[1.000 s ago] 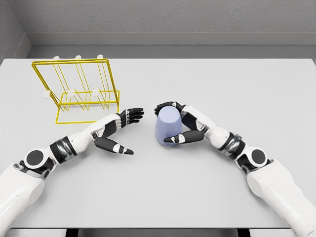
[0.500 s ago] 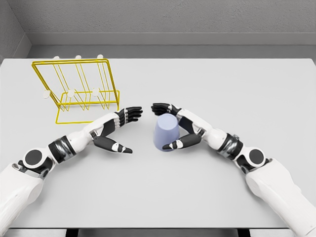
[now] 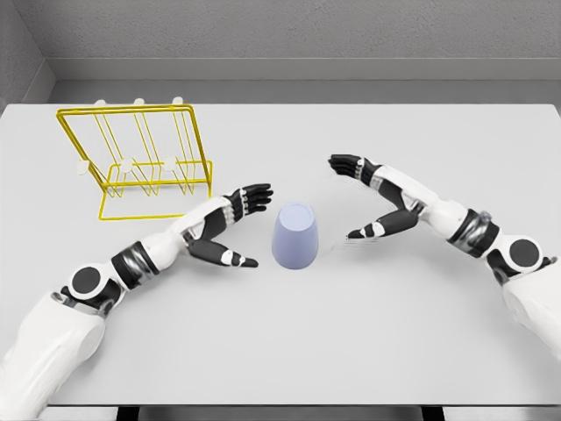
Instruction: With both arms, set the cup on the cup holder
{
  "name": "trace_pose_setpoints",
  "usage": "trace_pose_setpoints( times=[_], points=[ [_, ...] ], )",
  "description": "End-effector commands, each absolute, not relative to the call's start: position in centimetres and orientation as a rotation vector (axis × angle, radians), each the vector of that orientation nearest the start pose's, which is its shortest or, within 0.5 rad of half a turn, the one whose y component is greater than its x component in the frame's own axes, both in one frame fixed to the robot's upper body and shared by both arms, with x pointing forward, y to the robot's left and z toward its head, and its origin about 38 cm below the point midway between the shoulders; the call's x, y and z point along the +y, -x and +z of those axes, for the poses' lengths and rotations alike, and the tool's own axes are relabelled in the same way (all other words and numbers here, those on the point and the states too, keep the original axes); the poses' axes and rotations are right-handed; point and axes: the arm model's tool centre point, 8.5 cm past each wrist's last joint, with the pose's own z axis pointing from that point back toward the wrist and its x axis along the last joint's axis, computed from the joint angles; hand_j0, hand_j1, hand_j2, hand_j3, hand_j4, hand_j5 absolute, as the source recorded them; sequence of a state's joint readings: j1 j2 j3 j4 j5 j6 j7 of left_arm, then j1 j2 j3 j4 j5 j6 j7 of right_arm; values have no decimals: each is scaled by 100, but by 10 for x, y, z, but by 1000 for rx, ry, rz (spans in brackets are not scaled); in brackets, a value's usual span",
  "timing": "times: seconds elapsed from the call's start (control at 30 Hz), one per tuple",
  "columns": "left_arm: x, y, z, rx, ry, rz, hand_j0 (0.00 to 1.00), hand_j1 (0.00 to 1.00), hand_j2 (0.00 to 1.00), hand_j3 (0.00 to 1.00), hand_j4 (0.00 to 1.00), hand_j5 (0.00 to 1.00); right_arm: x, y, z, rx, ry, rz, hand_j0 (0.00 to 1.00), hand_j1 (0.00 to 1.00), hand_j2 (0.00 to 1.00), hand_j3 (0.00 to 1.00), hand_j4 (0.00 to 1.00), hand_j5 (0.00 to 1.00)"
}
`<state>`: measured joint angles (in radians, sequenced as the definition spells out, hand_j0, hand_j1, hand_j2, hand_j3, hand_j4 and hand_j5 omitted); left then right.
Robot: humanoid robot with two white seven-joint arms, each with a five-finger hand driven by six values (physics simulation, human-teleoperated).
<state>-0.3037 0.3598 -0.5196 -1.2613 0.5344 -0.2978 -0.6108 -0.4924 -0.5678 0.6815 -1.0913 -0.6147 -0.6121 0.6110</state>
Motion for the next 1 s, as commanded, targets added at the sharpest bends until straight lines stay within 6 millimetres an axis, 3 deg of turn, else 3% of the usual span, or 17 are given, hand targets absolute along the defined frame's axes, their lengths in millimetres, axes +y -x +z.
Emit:
trace_pose_setpoints(
  times=[0.0, 0.1, 0.17, 0.23, 0.4, 0.43, 0.53, 0.63, 0.97],
  points=[
    [184, -395, 63, -1532, 748, -736, 100, 100, 100, 100, 100, 100, -320, -432, 123, -1696, -409, 979, 100, 100, 100, 100, 100, 100],
    [182, -396, 64, -1532, 750, -741, 100, 100, 100, 100, 100, 100, -351, -433, 137, -1671, -329, 1014, 100, 100, 100, 100, 100, 100],
    [180, -396, 64, -1530, 754, -742, 100, 100, 100, 100, 100, 100, -355, -439, 148, -1686, -307, 1023, 100, 100, 100, 100, 100, 100],
    [176, -395, 63, -1526, 727, -789, 100, 100, 100, 100, 100, 100, -378, -443, 141, -1645, -245, 989, 100, 100, 100, 100, 100, 100],
    [172, -396, 63, -1527, 723, -799, 100, 100, 100, 100, 100, 100, -373, -451, 153, -1653, -223, 1049, 100, 100, 100, 100, 100, 100],
    [173, -400, 62, -1524, 717, -794, 100, 100, 100, 100, 100, 100, -365, -456, 158, -1615, -162, 1182, 100, 100, 100, 100, 100, 100],
    [171, -404, 60, -1517, 717, -784, 100, 100, 100, 100, 100, 100, -369, -474, 181, -1661, 216, 1293, 100, 100, 100, 100, 100, 100],
    [171, -404, 60, -1515, 715, -785, 100, 100, 100, 100, 100, 100, -375, -471, 198, -1666, 265, 1350, 100, 100, 100, 100, 100, 100],
    [170, -401, 60, -1517, 723, -787, 100, 100, 100, 100, 100, 100, -389, -468, 197, -1618, 294, 1378, 100, 100, 100, 100, 100, 100]
  ],
)
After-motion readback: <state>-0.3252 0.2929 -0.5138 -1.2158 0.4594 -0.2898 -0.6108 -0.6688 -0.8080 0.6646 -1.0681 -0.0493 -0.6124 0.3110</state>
